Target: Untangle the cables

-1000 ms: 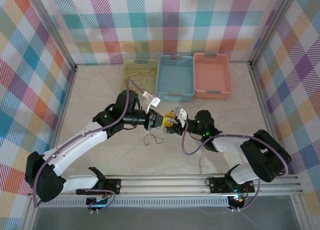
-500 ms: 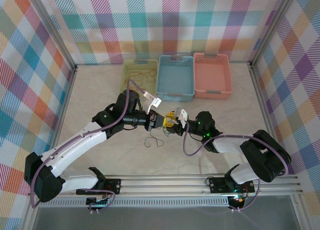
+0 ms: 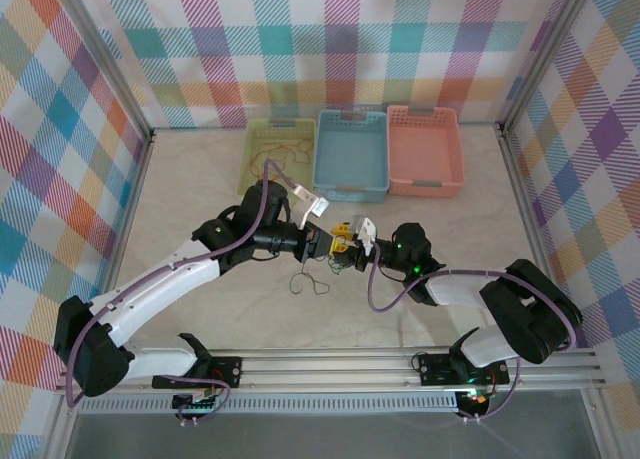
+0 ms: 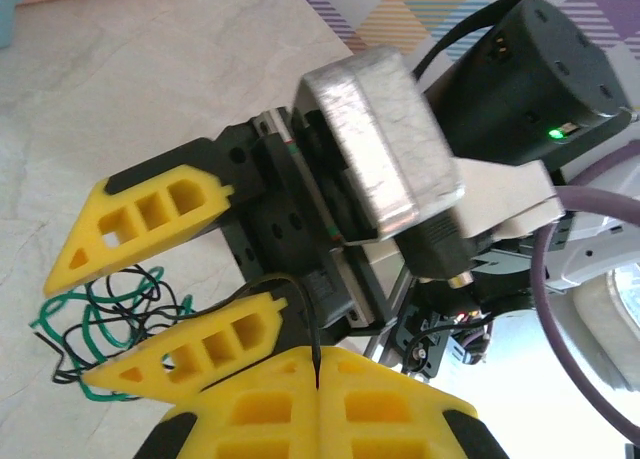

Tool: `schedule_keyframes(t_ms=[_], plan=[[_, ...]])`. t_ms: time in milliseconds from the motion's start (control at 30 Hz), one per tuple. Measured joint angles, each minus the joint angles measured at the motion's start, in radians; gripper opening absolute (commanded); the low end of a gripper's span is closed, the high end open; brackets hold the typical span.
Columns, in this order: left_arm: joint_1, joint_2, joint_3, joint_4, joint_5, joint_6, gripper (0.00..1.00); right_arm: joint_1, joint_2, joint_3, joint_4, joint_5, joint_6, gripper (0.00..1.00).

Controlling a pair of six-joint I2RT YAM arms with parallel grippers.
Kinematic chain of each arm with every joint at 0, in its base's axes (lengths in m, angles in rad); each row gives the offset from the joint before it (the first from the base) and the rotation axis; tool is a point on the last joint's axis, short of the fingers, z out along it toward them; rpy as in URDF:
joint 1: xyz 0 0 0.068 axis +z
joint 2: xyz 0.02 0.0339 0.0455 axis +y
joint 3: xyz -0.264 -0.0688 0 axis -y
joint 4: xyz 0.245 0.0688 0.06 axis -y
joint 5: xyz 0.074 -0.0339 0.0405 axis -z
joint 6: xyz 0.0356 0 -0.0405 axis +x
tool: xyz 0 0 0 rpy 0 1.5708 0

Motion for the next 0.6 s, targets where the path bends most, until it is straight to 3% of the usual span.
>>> schedule_keyframes(t_ms=[600], plan=[[-0.026,-0.068,0.249,-0.078,0.016,-0.001,0.00,0.000,0.000,0.000,-0.023,0.008,-0.001,0.32]])
